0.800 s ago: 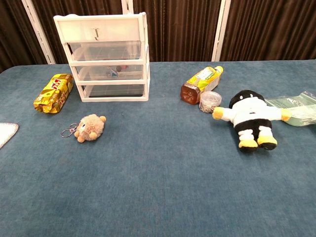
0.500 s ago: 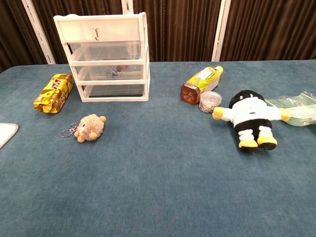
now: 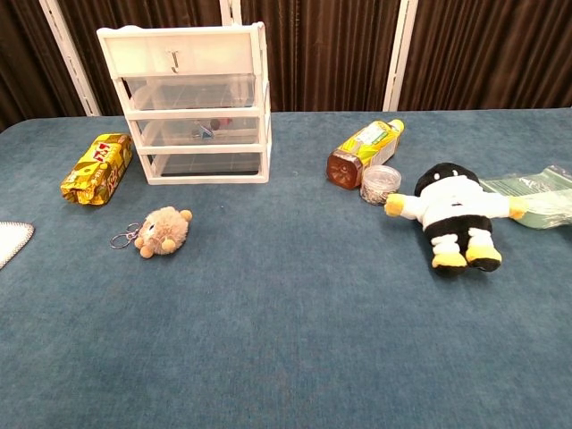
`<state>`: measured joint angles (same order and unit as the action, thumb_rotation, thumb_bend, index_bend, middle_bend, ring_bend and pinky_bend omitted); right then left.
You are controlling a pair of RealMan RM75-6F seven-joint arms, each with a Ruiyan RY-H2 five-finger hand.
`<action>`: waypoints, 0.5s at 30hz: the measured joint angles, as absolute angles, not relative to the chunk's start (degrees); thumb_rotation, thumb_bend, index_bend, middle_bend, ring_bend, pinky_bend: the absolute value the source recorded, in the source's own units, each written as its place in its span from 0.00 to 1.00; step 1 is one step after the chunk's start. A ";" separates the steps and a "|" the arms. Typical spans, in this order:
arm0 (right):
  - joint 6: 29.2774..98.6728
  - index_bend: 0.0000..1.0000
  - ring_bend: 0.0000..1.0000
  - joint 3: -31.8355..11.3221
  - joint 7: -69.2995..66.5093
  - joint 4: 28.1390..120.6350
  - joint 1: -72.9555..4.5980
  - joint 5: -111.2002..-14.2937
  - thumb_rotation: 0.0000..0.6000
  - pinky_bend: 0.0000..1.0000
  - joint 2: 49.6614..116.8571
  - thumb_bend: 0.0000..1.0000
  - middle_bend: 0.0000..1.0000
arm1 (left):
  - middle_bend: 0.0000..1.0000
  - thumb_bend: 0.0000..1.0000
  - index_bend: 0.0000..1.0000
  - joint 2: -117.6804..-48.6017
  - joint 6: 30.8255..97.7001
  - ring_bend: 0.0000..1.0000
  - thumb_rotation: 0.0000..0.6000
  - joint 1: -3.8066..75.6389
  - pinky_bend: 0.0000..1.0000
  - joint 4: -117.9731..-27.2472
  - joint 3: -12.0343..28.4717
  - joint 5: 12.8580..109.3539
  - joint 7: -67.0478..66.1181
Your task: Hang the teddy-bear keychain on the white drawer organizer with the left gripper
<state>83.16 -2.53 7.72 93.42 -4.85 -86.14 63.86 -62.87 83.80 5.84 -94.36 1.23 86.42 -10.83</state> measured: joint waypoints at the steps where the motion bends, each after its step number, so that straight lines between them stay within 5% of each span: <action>1: 83.21 0.00 0.00 -2.55 7.58 93.55 -4.82 -86.10 1.00 0.00 63.78 0.04 0.00 | 0.00 0.15 0.01 -62.91 83.41 0.00 1.00 6.10 0.00 -94.47 1.40 86.27 -11.05; 4: 83.31 0.00 0.00 -2.56 7.28 93.74 -4.74 -86.11 1.00 0.00 63.60 0.04 0.00 | 0.00 0.15 0.04 -63.10 81.90 0.00 1.00 7.02 0.01 -95.22 2.10 85.08 -11.72; 6: 83.19 0.00 0.00 -2.54 7.09 93.81 -4.75 -86.03 1.00 0.00 63.59 0.04 0.00 | 0.11 0.16 0.09 -63.21 81.07 0.11 1.00 7.59 0.10 -95.85 2.55 84.45 -12.27; 10: 83.20 0.00 0.00 -2.66 6.83 93.84 -4.81 -85.97 1.00 0.00 63.62 0.04 0.00 | 0.61 0.20 0.27 -64.62 77.66 0.54 1.00 10.86 0.43 -95.93 4.63 82.29 -16.19; 15: 83.32 0.00 0.00 -2.74 6.47 93.91 -4.76 -85.91 1.00 0.00 63.57 0.04 0.00 | 0.91 0.27 0.43 -68.08 71.57 0.79 1.00 15.14 0.63 -95.75 6.96 76.63 -20.43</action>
